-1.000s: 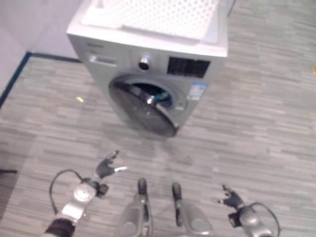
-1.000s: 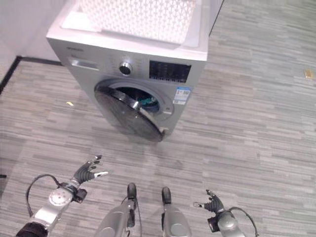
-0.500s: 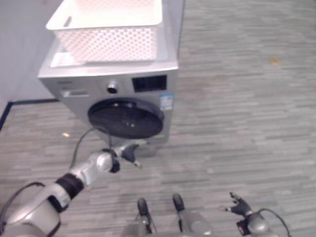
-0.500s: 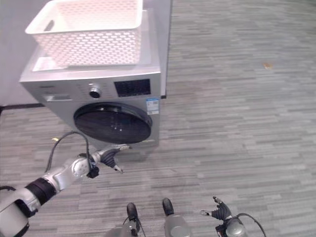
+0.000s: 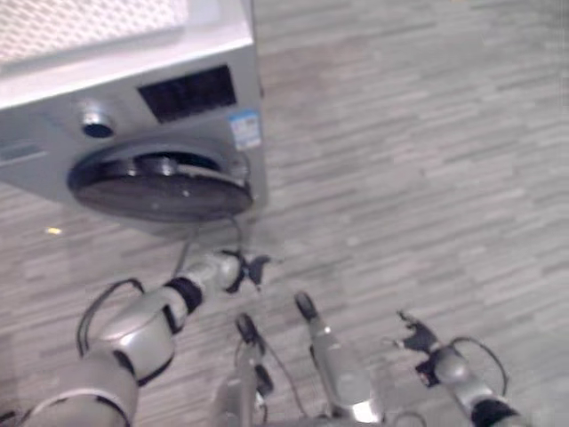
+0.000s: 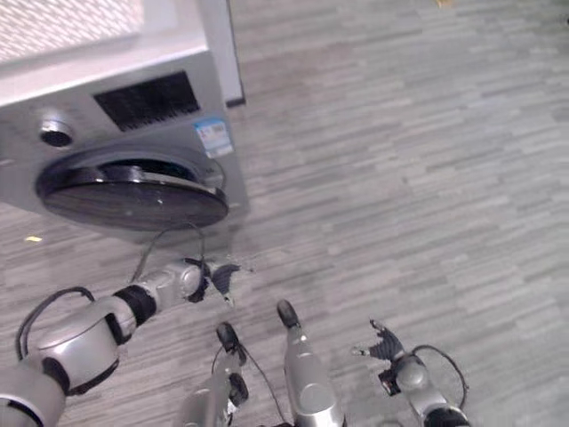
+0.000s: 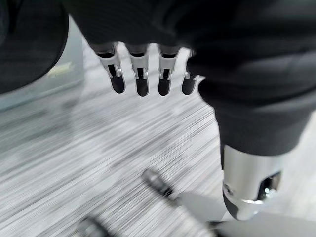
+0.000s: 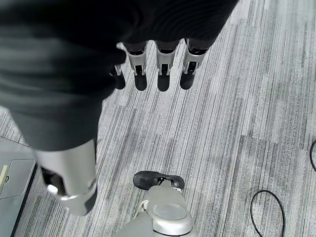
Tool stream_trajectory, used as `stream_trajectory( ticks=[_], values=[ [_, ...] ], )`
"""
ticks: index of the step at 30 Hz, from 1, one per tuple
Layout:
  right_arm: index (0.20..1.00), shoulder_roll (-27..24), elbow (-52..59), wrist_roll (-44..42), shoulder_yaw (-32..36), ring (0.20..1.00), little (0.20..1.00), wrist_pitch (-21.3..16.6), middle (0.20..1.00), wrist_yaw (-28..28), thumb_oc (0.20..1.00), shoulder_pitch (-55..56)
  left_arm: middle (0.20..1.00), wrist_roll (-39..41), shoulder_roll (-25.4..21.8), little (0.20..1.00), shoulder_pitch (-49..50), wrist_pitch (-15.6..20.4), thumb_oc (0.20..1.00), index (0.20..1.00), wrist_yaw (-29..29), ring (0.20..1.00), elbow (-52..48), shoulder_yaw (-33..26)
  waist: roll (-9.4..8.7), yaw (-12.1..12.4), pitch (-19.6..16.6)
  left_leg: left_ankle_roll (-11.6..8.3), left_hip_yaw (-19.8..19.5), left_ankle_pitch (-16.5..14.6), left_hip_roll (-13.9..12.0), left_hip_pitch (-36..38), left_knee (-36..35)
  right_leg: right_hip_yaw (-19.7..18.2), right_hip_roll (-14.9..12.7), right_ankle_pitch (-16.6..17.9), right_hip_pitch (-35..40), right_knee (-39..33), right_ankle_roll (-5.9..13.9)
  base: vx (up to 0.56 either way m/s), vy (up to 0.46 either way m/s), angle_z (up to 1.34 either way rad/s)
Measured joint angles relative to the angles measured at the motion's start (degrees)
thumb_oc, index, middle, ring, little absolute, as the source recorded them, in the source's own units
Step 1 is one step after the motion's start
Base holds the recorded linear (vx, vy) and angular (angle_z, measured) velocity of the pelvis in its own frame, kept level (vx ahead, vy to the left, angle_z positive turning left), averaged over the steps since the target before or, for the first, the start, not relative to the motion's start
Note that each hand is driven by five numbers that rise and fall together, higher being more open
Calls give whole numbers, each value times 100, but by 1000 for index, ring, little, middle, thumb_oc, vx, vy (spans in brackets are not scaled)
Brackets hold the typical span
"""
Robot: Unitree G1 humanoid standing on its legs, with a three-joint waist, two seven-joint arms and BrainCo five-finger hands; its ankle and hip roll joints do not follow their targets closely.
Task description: Grab the laundry basket,head to the washer,open it,put in the laundry and shut it.
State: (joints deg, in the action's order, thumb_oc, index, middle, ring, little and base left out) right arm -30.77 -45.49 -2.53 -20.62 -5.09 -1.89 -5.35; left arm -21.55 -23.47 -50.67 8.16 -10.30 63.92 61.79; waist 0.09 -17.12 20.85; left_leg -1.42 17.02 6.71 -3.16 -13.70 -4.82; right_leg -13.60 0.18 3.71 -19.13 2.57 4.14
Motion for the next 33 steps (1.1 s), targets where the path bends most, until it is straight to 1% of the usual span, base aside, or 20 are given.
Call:
stream_trajectory(
  ticks=[2,4,6,7,9,12,14,15,17,18,19,20,21,24,26,28,29,30,31,33],
  values=[
    [1000,-72,77,-78,1,1000,1000,13,1000,-5,1000,-48,1000,-146,-149,1000,-499,-106,1000,1000,17,1000,449,-70,-21,-97,92,-31,13,-24,4,-46,-75,-43,-2,16,-10,-157,41,86,38,-6],
    [1000,-107,176,-221,15,1000,1000,10,1000,-16,1000,-50,1000,-217,-379,1000,-857,-194,1000,1000,90,1000,643,-186,-34,-156,99,3,47,4,2,-109,-84,-52,-6,118,-66,-211,-18,-7,11,-10],
    [1000,-108,276,-248,13,1000,1000,-16,1000,-30,1000,-49,1000,-258,-720,1000,-1135,-224,1000,1000,150,1000,720,-410,-74,-194,120,4,118,5,2,-190,-83,-108,0,154,-178,-220,1,-13,3,-17],
    [1000,-94,417,-254,-13,1000,1000,-15,1000,-36,1000,-25,1000,-205,-964,1000,-1431,-219,1000,1000,63,1000,990,-722,-100,-250,133,5,138,6,-3,-316,-83,-122,3,221,-296,-264,11,-8,3,-15],
    [1000,-69,422,-263,-41,1000,1000,-12,1000,-32,1000,-15,1000,-202,-1057,1000,-1595,-407,1000,1000,252,1000,1185,-805,-136,-257,154,5,142,5,-4,-387,-82,-108,1,252,-351,-305,-3,-3,-1,-4],
    [1000,-19,606,-447,-44,1000,1000,-58,1000,-70,1000,26,1000,-146,-1358,1000,-2160,-541,1000,1000,446,1000,1440,-992,-294,-286,223,2,128,9,-11,-477,-80,-77,2,256,-438,-299,-3,0,-1,2],
    [1000,-11,621,-450,-61,1000,1000,-74,1000,-91,1000,37,1000,18,-1286,1000,-2315,-497,1000,1000,445,1000,1379,-1063,-312,-268,217,1,94,12,-10,-588,-34,-27,-7,256,-506,-291,-3,4,-1,15],
    [1000,49,619,-486,-61,1000,1000,-119,1000,-145,1000,13,1000,297,-1148,1000,-2514,-551,1000,1000,524,1000,1276,-1127,-382,-247,220,15,47,25,9,-687,-10,6,-27,270,-584,-281,-4,1,0,12],
    [1000,92,717,-497,-64,1000,1000,-152,1000,-186,1000,11,1000,519,-981,1000,-2719,-536,1000,1000,675,1000,1013,-972,-450,-247,212,31,27,45,22,-792,-7,22,-45,294,-668,-283,28,4,4,11],
    [1000,96,766,-507,-79,1000,1000,-169,1000,-218,1000,5,1000,623,-852,1000,-2879,-507,1000,1000,864,1000,766,-836,-483,-243,226,54,-17,67,44,-855,-7,41,-65,307,-718,-280,43,8,4,6],
    [1000,139,858,-546,-120,1000,1000,-231,1000,-282,1000,-70,1000,726,-789,1000,-3142,-446,1000,1000,1471,1000,418,-803,-569,-276,254,79,4,92,78,-882,-7,23,-101,334,-752,-283,77,10,9,6],
    [1000,148,859,-571,-130,1000,1000,-276,1000,-318,1000,-89,1000,815,-751,1000,-3346,-486,1000,1000,1692,1000,297,-807,-575,-307,251,96,-1,104,97,-911,-7,29,-119,342,-771,-284,90,0,0,0],
    [1000,148,850,-647,-148,1000,1000,-292,1000,-342,1000,-99,1000,947,-701,1000,-3535,-420,1000,1000,1700,1000,190,-781,-574,-308,251,110,-3,114,118,-923,-7,27,-134,350,-779,-284,100,0,0,0],
    [1000,163,848,-661,-273,1000,1000,-291,1000,-393,1000,-122,1000,1340,-597,1000,-3609,-283,1000,1000,2193,1000,-468,-985,-572,-297,250,121,20,122,157,-796,-6,9,-175,360,-672,-284,116,-7,2,-3],
    [1000,165,850,-658,-268,1000,1000,-291,1000,-419,1000,-102,1000,1583,-643,1000,-3403,-228,1000,1000,2288,1000,-580,-1150,-553,-245,241,123,57,123,154,-692,-5,-23,-170,379,-588,-291,137,-52,-25,-11],
    [1000,184,824,-646,-264,1000,1000,-289,1000,-450,1000,-33,1000,1865,-773,1000,-2588,-159,1000,1000,2453,1000,-1288,-1897,-497,-125,225,124,109,125,133,-542,1,-65,-147,383,-460,-285,133,-112,-80,-13],
    [1000,199,809,-646,-257,1000,1000,-287,1000,-458,1000,-24,1000,1930,-785,1000,-2424,-139,1000,1000,2475,1000,-1429,-2035,-481,-110,216,124,109,125,127,-522,5,-60,-140,383,-445,-273,133,-27,-55,-7],
    [1000,303,692,-632,-204,1000,1000,-288,1000,-502,1000,91,1000,2219,-735,1000,-995,95,1000,1000,2594,1000,-2390,-2918,-331,-4,136,102,87,107,79,-361,6,28,-117,358,-277,-288,131,-20,-99,2],
    [1000,392,644,-635,-156,1000,1000,-295,1000,-528,1000,249,1000,2344,-668,1000,122,233,1000,1000,2676,1000,-2947,-3218,-224,60,72,68,44,83,43,-235,3,58,-94,324,-148,-291,82,-1,-56,11],
    [1000,446,552,-615,-132,1000,1000,-333,1000,-533,1000,392,1000,2408,-590,1000,1058,272,1000,1000,2632,1000,-3034,-3204,-79,273,-9,37,-54,66,3,-212,3,150,-57,290,-92,-288,42,11,-84,21]
  ],
)
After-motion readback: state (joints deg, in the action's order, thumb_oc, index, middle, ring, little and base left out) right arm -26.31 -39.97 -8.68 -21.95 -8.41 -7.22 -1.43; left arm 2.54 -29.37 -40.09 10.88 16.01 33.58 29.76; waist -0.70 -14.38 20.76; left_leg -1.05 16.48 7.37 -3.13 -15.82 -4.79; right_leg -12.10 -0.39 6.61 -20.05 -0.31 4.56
